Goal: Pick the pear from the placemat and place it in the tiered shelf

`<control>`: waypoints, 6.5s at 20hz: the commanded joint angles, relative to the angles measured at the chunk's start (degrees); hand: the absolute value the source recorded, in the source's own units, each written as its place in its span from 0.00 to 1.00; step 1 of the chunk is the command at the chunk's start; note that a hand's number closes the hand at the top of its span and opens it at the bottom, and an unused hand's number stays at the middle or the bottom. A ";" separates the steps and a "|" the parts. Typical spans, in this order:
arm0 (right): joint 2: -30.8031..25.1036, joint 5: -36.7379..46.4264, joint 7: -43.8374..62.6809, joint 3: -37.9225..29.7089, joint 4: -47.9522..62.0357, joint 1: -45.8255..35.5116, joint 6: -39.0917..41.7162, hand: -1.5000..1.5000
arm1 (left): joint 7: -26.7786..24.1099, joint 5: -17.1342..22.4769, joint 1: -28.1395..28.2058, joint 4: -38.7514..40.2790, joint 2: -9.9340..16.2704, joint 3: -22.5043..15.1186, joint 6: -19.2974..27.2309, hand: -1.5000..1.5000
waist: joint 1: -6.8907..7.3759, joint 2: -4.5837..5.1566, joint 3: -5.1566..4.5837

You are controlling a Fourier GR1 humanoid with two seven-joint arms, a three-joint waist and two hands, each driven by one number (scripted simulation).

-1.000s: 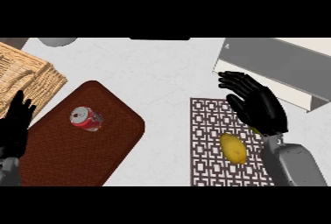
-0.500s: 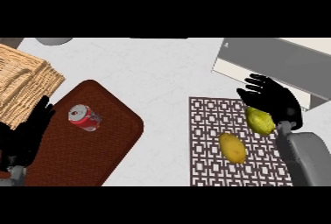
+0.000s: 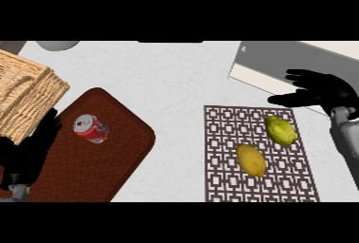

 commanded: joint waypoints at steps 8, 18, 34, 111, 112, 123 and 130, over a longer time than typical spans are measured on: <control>-9.09 -9.96 10.48 7.81 7.05 -7.97 35.79 0.00 | 0.20 -0.32 -0.67 0.49 0.40 0.80 -1.72 0.50 | 1.21 0.27 -0.03; -9.61 -5.45 2.33 12.85 17.25 -10.70 46.58 0.00 | -0.88 -1.14 1.11 0.67 -0.78 2.51 -3.08 0.50 | 0.47 0.05 0.00; -2.16 13.45 -12.66 10.19 32.34 -12.44 46.94 0.00 | 2.60 -6.12 -1.89 1.13 -5.04 6.43 -4.84 0.50 | -0.01 0.05 0.01; -5.03 40.67 21.30 -5.18 -33.18 -29.36 31.42 1.00 | 4.02 -10.23 -0.07 -0.82 -7.09 14.15 -12.15 0.50 | -0.26 -0.23 -0.14; -7.74 38.38 16.49 -9.22 -29.27 -28.99 31.93 1.00 | 5.43 -10.46 1.91 -3.92 -7.90 13.24 -11.40 0.50 | 0.00 -0.22 -0.07; -10.36 46.06 8.43 -7.88 -14.62 -33.56 31.02 1.00 | 2.10 -12.65 1.97 -1.39 -9.23 13.70 -11.83 0.50 | 0.06 -0.01 -0.07; -10.63 50.18 -4.27 -10.43 -2.52 -30.23 22.64 1.00 | 5.10 -12.75 2.22 -5.30 -11.57 13.64 -10.28 0.50 | 0.37 0.07 -0.01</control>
